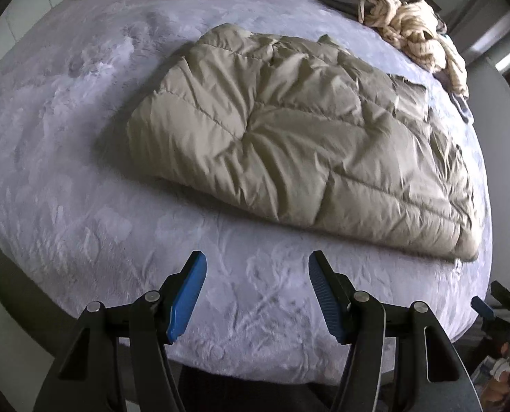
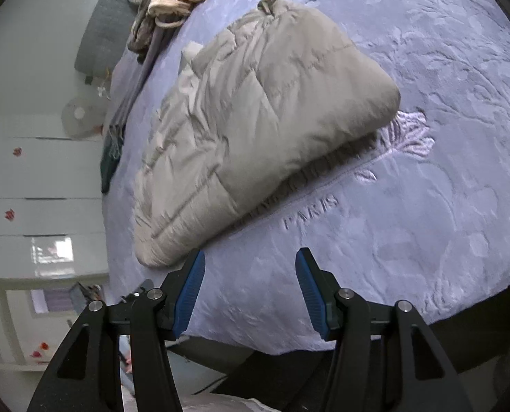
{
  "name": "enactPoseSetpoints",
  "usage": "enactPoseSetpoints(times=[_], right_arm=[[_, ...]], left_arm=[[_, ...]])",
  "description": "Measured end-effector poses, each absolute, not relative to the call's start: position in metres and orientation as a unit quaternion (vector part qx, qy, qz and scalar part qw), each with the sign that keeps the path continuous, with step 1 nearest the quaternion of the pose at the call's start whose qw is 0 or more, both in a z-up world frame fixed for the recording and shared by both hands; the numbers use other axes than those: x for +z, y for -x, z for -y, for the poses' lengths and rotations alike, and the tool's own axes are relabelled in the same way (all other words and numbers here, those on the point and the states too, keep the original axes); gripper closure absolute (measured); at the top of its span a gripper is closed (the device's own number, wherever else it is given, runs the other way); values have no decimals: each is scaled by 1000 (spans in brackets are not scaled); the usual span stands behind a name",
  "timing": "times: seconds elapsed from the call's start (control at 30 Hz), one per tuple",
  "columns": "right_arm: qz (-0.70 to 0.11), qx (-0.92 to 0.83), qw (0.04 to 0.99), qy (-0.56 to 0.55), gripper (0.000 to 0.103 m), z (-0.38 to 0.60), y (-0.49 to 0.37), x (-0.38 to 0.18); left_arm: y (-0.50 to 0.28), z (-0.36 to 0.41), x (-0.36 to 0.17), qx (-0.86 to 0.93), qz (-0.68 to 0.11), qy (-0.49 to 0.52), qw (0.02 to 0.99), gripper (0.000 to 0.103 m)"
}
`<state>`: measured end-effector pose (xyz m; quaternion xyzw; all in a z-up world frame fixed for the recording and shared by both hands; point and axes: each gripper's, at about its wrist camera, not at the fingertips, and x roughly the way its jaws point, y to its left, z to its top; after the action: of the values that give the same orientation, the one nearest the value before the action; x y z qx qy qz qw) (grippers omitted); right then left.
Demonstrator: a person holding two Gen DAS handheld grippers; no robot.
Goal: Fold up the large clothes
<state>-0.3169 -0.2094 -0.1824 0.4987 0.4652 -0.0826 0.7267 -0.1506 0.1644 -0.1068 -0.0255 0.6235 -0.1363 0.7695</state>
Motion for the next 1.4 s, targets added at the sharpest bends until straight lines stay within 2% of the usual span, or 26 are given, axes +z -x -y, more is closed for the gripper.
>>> enactPoseSetpoints(times=[0.13, 0.17, 0.2, 0.23, 0.53, 0.67, 0.77, 1.4], right_arm=[[-476, -85, 728, -485, 40, 203, 311, -183], [-478, -85, 729, -482, 39, 202, 308, -183], [-481, -85, 730, -478, 38, 200, 304, -183], [-484, -85, 731, -473, 36, 198, 299, -183], [-499, -76, 743, -439, 28, 167, 245, -178], [-500, -78, 747, -431, 28, 150, 219, -176], [-500, -81, 750, -424, 16, 140, 201, -174], [-526, -127, 786, -299, 14, 68, 113, -167]], left_arm=[[154, -167, -96, -134, -615, 5, 777, 39], [153, -168, -95, -132, -615, 2, 778, 33], [152, -170, -94, -130, -614, 1, 778, 12], [151, -172, -91, -127, -610, 0, 782, 2], [121, -192, -90, -111, -596, -17, 795, 2], [100, -197, -91, -105, -592, -31, 798, 1], [78, -201, -92, -110, -592, -45, 797, 1], [-1, -210, -129, -155, -618, -48, 769, 1]])
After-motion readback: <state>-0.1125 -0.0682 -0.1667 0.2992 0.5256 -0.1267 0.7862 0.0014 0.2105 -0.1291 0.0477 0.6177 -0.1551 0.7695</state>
